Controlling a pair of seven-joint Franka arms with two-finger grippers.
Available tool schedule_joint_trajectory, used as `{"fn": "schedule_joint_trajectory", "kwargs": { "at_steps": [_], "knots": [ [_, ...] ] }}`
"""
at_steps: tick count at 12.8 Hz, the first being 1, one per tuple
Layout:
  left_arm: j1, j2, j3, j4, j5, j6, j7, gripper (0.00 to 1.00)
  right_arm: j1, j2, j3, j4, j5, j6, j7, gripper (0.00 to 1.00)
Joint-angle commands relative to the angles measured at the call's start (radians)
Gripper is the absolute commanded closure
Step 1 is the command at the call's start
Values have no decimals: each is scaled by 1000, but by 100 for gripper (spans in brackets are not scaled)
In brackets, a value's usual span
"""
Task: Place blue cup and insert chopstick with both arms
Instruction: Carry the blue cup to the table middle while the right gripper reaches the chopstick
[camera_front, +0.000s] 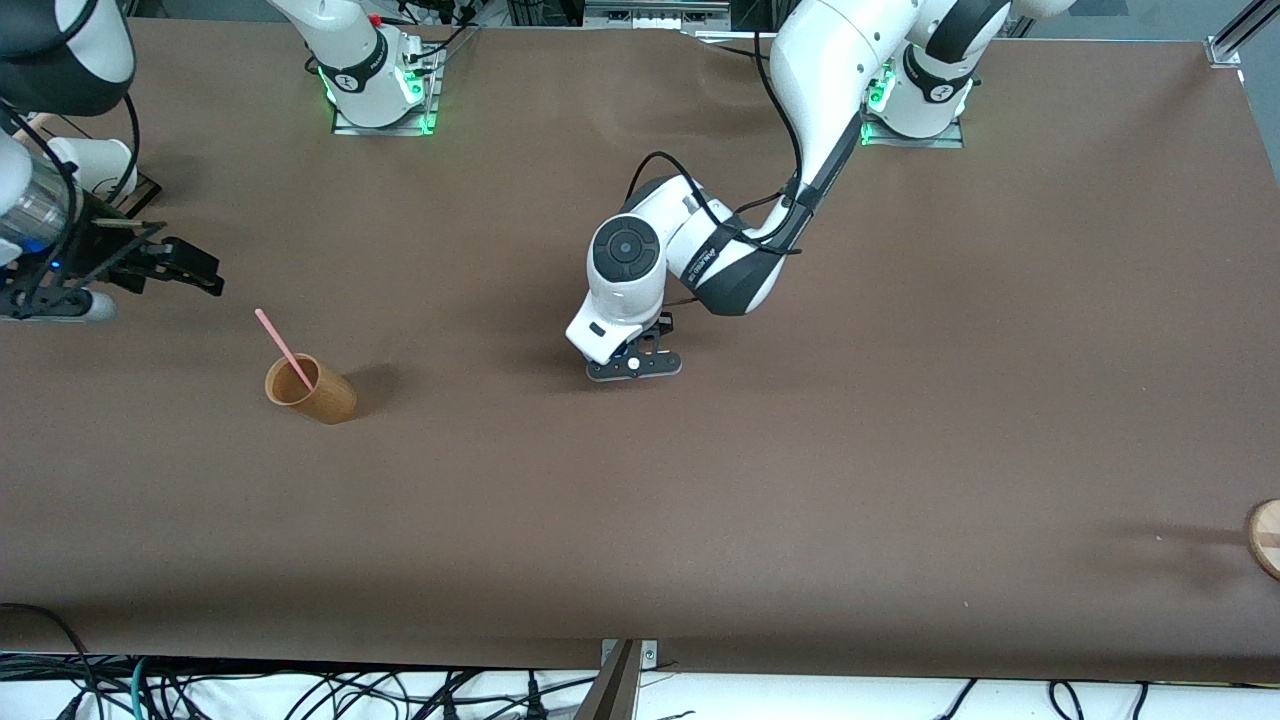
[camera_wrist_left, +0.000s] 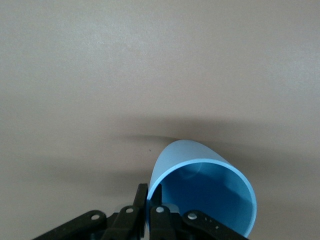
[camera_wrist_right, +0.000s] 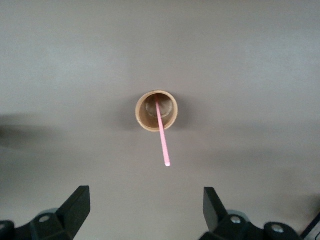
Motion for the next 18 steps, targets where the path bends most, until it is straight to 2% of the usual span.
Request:
{"fn": "schedule_joint_trajectory", "kwargs": {
  "at_steps": [1,6,7,8,10,14,15,18],
  "knots": [
    [-12,18,20,47,-14,-4,-18,73,32,41,0,26,4,26,-6,0],
    [11,-31,14,47,-65,-18,-10,38,36,152,0,31,8,86,-13,0],
    [22,-57,17,47,-69,-24,-9,24,36,155,0,14,11,124,-38,0],
    [29,-87,20,45,-66,-49,-7,0,34,152,-2,-11,11,152,-61,0],
    [69,-147,22,44,-63,-107,-6,0,34,118,-4,-76,11,179,-70,0],
    [150,-325,22,-30,-48,-150,77,0,32,-26,-36,-385,10,449,-203,0],
    [189,-363,20,-50,-48,-167,118,0,32,-41,-48,-423,10,477,-228,0],
    [305,-454,19,-57,-48,-324,325,0,32,-61,-80,-468,11,488,-297,0]
  ]
}}
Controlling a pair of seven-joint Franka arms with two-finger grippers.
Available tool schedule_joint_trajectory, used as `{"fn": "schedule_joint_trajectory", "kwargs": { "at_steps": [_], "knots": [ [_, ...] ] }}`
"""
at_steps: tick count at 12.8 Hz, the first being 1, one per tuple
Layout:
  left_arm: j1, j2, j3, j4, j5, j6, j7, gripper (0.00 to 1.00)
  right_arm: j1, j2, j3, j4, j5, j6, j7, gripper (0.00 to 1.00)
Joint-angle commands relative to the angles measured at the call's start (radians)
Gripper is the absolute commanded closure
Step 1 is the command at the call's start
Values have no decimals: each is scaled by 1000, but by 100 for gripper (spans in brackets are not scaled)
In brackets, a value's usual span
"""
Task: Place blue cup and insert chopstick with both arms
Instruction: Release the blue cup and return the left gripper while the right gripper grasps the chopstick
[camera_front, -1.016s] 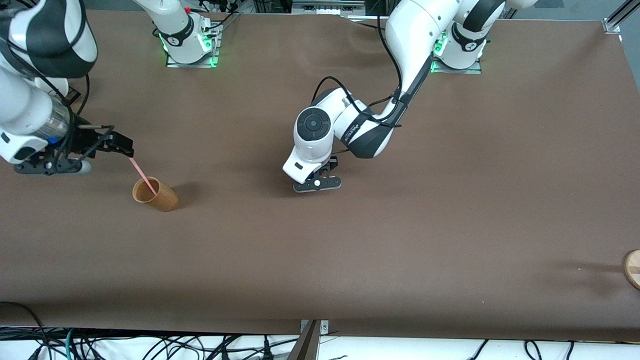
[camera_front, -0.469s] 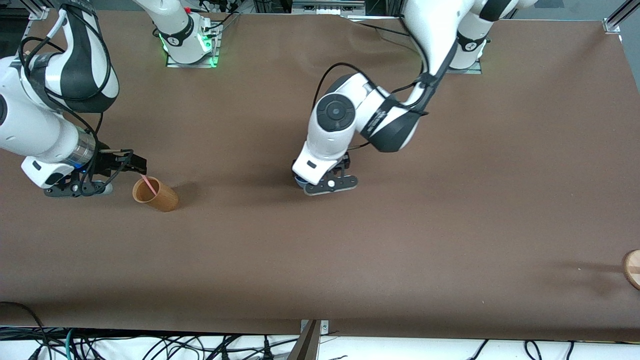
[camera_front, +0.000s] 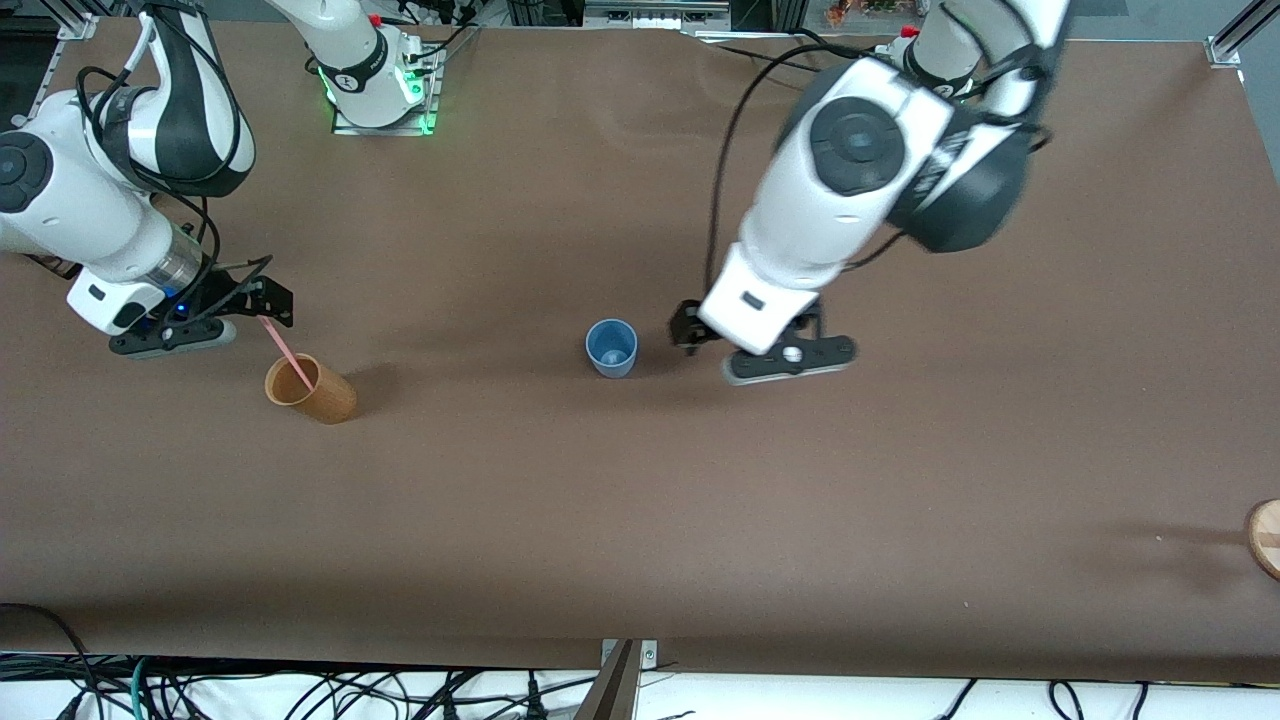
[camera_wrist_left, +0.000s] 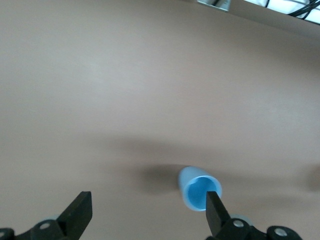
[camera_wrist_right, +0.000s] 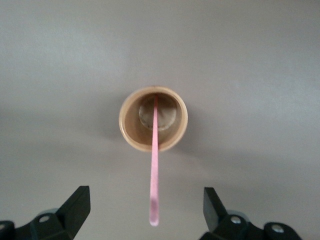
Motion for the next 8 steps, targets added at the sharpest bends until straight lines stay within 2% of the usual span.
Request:
{"fn": "schedule_joint_trajectory", "kwargs": {
  "at_steps": [1,3,6,8],
  "knots": [
    [110,-113,-8,-73,-5,-110,208,0,-2,-67,-18,-86,11,32,-52,0],
    [190,-156,-10,-74,-4,-204,349,0,-2,-68,-20,-92,11,37,-55,2],
    [275,-245,-13,-96,67,-284,419,0,-2,-56,-18,-112,11,89,-61,25],
    [333,-308,-13,-148,67,-290,486,0,-2,-47,-18,-112,11,92,-61,35]
  ]
}}
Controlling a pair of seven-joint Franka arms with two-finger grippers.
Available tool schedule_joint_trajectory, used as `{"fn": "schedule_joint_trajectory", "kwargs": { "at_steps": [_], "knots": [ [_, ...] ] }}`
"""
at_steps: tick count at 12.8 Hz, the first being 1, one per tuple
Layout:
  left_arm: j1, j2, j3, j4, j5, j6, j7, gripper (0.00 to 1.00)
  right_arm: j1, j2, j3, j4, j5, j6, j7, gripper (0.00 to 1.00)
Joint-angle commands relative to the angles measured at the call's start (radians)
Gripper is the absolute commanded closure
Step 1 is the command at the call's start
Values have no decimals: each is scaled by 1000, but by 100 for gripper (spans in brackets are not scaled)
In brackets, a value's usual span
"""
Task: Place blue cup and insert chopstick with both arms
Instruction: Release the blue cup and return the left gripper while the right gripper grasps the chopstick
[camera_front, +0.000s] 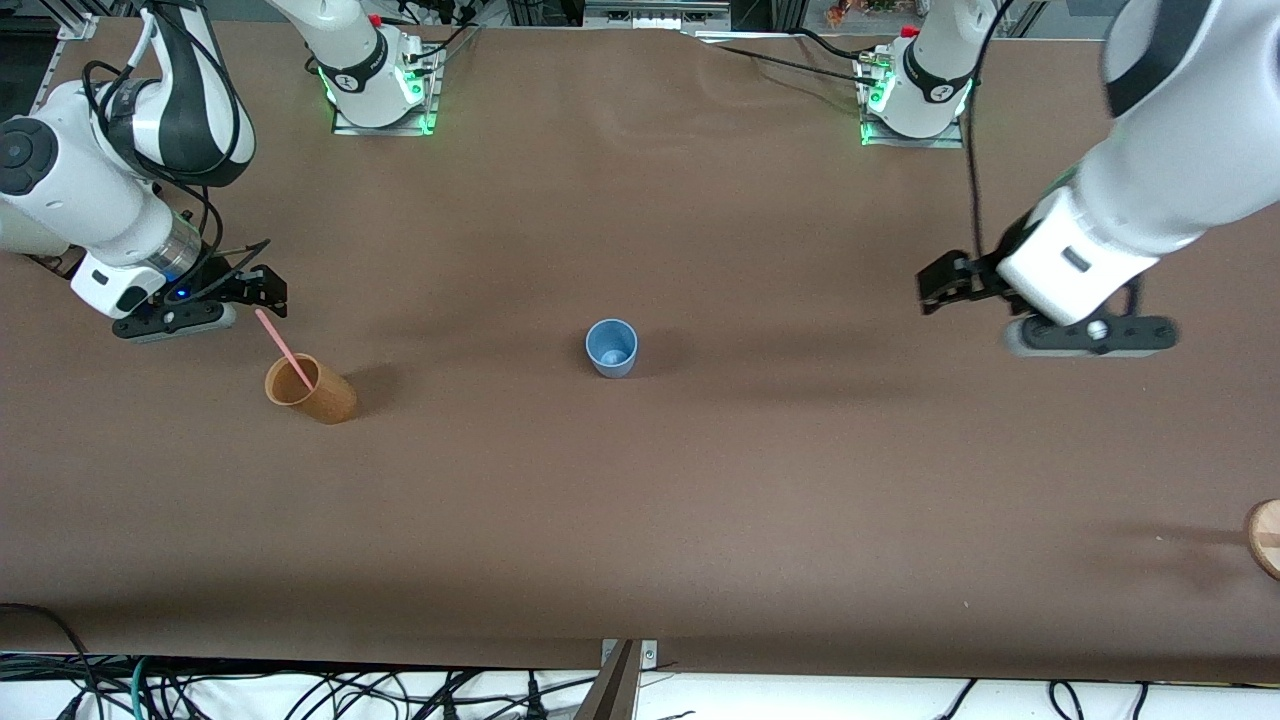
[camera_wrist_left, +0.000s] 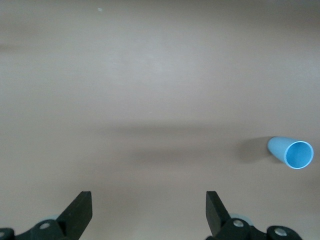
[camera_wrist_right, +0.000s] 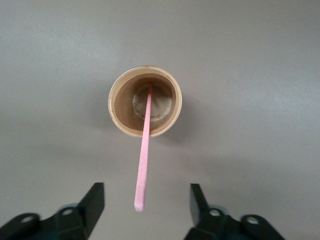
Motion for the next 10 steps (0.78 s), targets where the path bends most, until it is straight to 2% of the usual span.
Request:
{"fn": "schedule_joint_trajectory", "kwargs": {
  "at_steps": [1,4,6,8,10],
  "knots": [
    [75,-113,-12,-124,21,-5,116,0,-3,-8,1,-24,11,23,-25,41],
    [136,-181,-12,-215,20,-25,238,0,-3,-7,1,-24,11,20,-25,53],
    [163,-201,-12,-235,9,-100,273,0,-3,-2,1,-24,11,14,-29,57],
    [185,-206,-12,-247,7,-110,276,0,-3,0,1,-24,11,14,-31,65],
    [187,-267,-12,-334,12,-82,275,0,-3,0,1,-22,11,14,-31,70]
  ]
}}
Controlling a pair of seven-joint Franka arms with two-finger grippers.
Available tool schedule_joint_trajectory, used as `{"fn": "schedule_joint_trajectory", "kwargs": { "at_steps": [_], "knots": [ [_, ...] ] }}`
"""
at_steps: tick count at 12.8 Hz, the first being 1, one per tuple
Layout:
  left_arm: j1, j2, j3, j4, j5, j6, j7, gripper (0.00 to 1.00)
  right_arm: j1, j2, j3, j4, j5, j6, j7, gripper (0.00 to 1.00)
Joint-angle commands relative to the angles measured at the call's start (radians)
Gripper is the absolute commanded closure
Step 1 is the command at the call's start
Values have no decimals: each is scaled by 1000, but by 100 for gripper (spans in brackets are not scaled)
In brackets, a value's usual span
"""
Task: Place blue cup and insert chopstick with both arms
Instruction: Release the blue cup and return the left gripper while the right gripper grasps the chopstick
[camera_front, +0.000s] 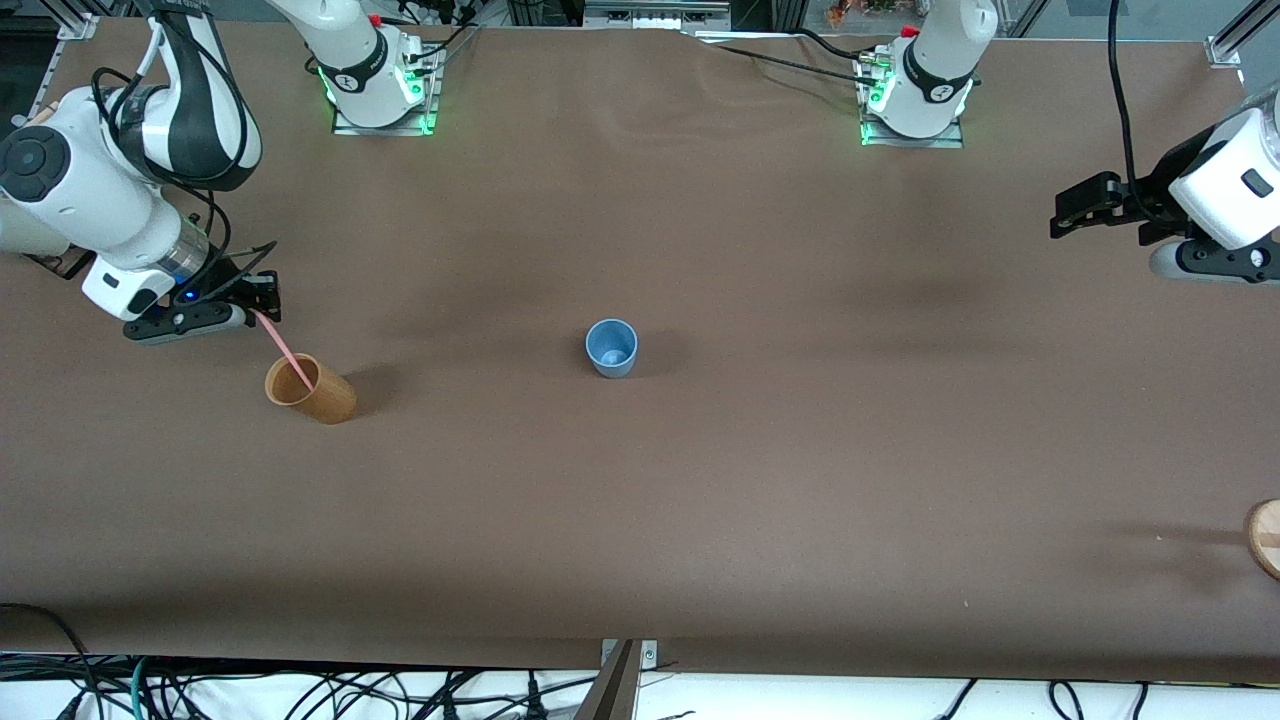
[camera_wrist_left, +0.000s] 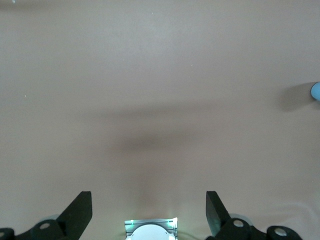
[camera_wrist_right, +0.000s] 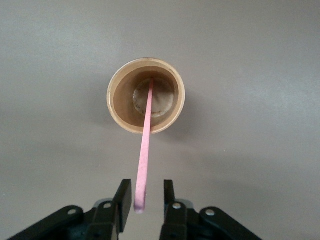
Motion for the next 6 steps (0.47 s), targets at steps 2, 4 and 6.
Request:
{"fn": "schedule_joint_trajectory", "kwargs": {
  "at_steps": [2,4,6],
  "knots": [
    [6,-129,-10,-168,12,68,23,0,-3,-12,1,-12,11,8,-22,74],
    [-4,-141,-4,-181,15,70,22,0,-3,-12,2,-12,11,8,-20,77],
    [-36,-143,25,-179,13,70,25,0,-3,-12,2,-12,13,8,-20,81]
  ]
}}
